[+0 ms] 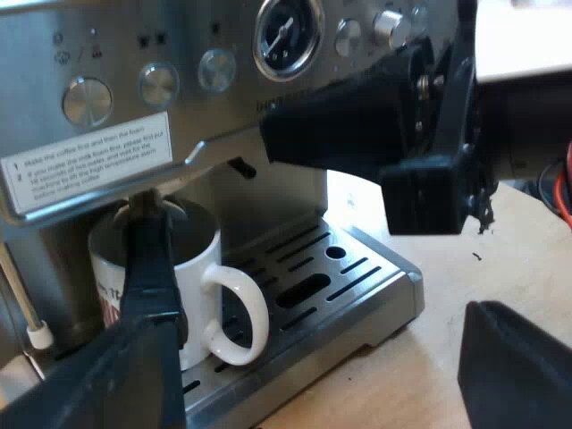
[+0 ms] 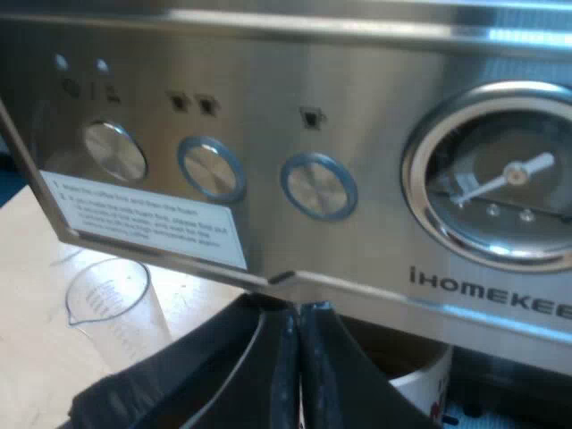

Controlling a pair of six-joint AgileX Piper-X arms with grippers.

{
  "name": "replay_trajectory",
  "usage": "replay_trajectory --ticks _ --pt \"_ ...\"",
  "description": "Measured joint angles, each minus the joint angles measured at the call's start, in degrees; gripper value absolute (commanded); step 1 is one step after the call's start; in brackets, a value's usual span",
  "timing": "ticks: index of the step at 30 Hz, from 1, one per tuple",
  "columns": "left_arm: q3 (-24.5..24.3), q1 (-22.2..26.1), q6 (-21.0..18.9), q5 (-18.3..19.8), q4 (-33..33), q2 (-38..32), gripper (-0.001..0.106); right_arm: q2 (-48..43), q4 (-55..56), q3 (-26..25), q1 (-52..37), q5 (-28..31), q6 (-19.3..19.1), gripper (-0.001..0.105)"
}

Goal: Place mug into machine

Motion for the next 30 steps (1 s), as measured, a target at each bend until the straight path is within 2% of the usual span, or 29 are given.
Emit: replay_trajectory --ticks 8,17,23,30 --pt "0.0 0.0 -0.5 0.9 -0.6 0.0 0.07 0.1 -2.2 0.0 0.0 0.0 -2.1 0.0" --pt "0.0 0.0 -1.0 1.3 -0.9 0.0 0.07 2.0 -4.1 -0.9 0.0 0.4 -2.2 0.0" --pt "0.0 0.0 -1.1 1.6 -0.9 0.0 0.07 4.4 -4.8 -3.9 0.0 3.1 -2.2 0.0" --pt "0.0 0.0 -1.2 1.6 -0.9 0.0 0.07 4.9 -4.8 -4.0 -0.1 6.2 -2.2 0.0"
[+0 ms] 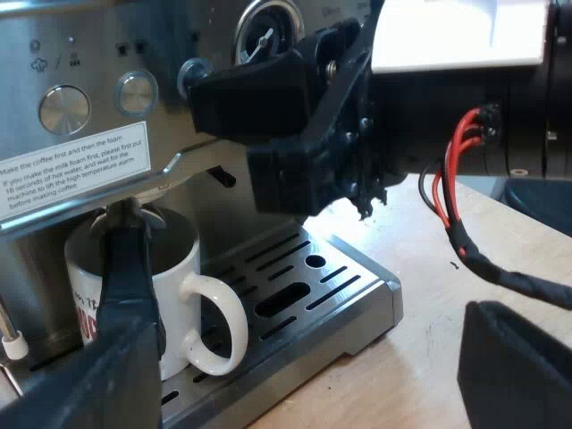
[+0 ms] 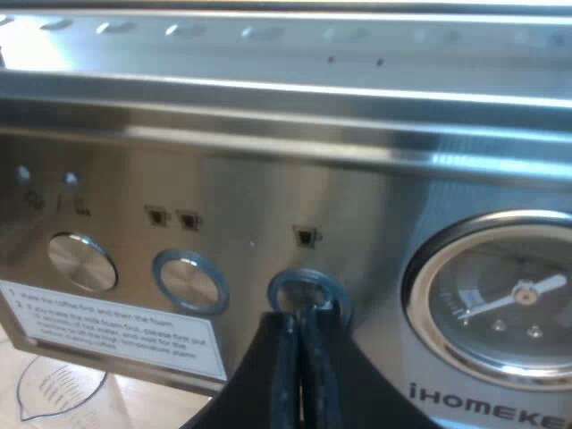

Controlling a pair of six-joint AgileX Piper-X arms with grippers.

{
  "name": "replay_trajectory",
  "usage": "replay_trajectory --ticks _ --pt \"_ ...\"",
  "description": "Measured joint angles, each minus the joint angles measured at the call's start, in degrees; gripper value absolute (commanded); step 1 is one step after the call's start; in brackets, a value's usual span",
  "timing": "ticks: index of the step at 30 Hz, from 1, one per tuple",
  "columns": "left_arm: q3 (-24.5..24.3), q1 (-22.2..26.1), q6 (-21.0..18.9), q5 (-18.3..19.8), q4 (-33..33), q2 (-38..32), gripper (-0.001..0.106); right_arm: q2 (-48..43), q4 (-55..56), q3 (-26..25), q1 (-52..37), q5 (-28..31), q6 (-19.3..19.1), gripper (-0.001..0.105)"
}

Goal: Place mug into machine

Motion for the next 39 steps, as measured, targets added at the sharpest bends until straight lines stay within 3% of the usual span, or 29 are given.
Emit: replay_trajectory --ticks 12,31,39 --pt "0.0 0.0 -0.1 0.0 0.0 0.0 0.07 0.8 -2.2 0.0 0.1 2.6 -0.1 0.0" --pt "0.0 0.0 -0.1 0.0 0.0 0.0 0.07 0.8 -2.2 0.0 -0.2 2.0 -0.1 0.0" --pt "-0.6 0.0 -0.1 0.0 0.4 -1.2 0.07 -0.8 6.1 -0.1 0.3 0.5 -0.1 0.0"
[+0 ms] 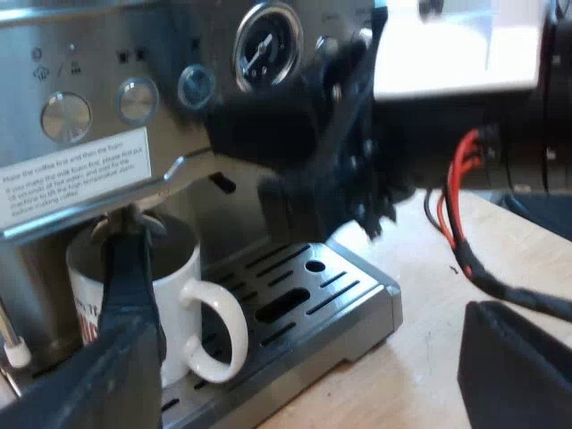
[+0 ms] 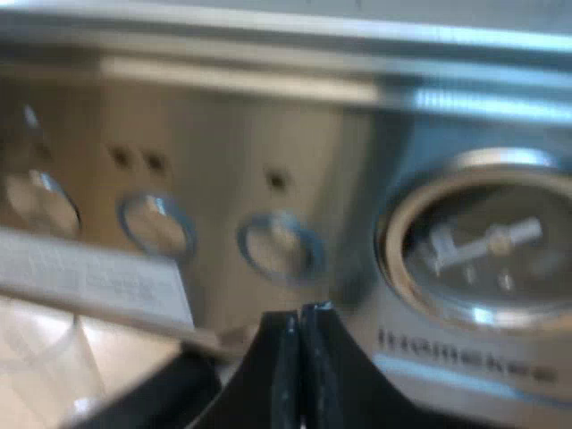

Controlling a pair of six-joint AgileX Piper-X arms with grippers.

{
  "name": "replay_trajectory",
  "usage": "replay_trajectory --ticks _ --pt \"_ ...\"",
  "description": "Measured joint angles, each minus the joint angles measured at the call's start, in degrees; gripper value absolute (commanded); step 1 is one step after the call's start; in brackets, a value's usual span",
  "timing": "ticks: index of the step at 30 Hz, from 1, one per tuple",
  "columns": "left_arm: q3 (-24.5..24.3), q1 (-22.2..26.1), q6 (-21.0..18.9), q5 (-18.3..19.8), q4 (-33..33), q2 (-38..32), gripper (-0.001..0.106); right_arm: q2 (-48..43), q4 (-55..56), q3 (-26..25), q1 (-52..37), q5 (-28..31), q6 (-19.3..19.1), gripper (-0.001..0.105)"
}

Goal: Place mug into machine

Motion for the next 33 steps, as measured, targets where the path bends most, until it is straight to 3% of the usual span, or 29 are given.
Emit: replay_trajectory --ticks 11,13,18,20,22,26,33 --pt "-2.2 0.0 0.0 0.0 6.9 -5.2 0.07 -6.0 11.8 0.0 4.6 -1.4 0.1 0.002" --pt "-2.2 0.0 -0.1 0.0 8.3 -5.8 0.07 -7.2 14.2 0.0 4.8 -1.7 1.3 0.012" --pt "-4.0 0.0 -0.1 0.0 13.1 -6.8 0.07 -9.5 19.4 0.0 4.8 -3.3 4.3 0.071" --pt "-4.9 0.0 -0.1 0.0 13.4 -6.9 0.07 -10.0 20.2 0.0 4.8 -3.4 4.4 0.077" --pt "-6.7 0.0 -0.1 0.0 13.6 -6.9 0.07 -10.6 21.1 0.0 4.6 -3.8 4.4 0.076" --pt "-10.5 0.0 -1.1 -3.4 14.3 -6.7 0.07 -12.4 23.7 0.0 2.4 -5.3 4.4 0.072" --pt "-14.9 0.0 -1.7 -3.6 14.3 -0.4 0.07 -18.9 27.5 0.0 -7.7 -9.2 4.4 0.072"
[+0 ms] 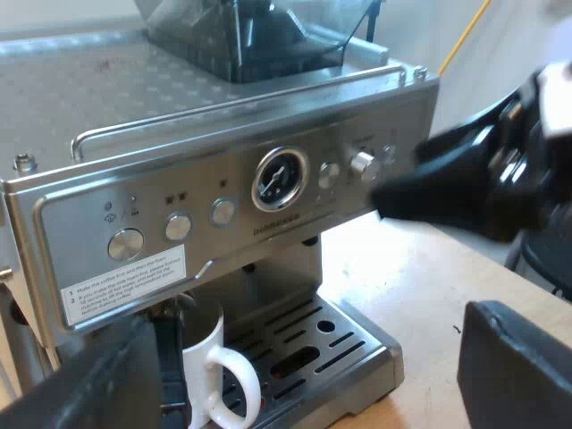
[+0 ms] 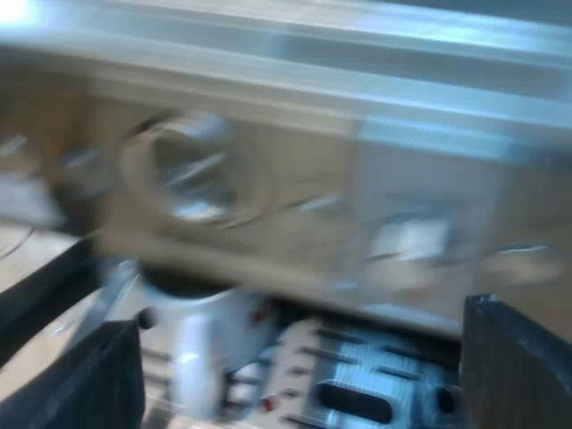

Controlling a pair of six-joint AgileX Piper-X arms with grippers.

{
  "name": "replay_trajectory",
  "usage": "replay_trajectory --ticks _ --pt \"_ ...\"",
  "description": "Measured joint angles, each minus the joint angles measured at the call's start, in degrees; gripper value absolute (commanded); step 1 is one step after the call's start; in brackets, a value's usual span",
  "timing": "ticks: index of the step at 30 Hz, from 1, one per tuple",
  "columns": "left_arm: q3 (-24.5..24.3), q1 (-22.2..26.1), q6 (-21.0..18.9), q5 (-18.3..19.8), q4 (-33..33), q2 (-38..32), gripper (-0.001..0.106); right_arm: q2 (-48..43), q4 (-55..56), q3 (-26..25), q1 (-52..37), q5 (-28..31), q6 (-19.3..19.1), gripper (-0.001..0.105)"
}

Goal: Place mug into machine

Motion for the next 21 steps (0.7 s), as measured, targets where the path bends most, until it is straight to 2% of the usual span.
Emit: replay_trajectory --ticks 5,9,15,21 --pt "-2.7 1.3 0.0 0.0 0.0 5.0 0.07 -4.7 4.2 0.0 -8.5 -4.4 -1.6 0.072" --pt "-4.6 5.6 0.0 2.3 0.0 7.4 0.07 -8.1 7.9 0.0 -16.8 -7.7 -4.4 0.072" --pt "-5.2 13.4 0.0 2.8 -1.1 7.6 0.07 -12.9 12.1 0.0 -30.5 -14.5 -6.4 0.072" --pt "-5.2 15.4 0.0 3.2 -0.8 7.6 0.07 -18.0 14.6 0.0 -41.9 -19.3 -9.9 0.072"
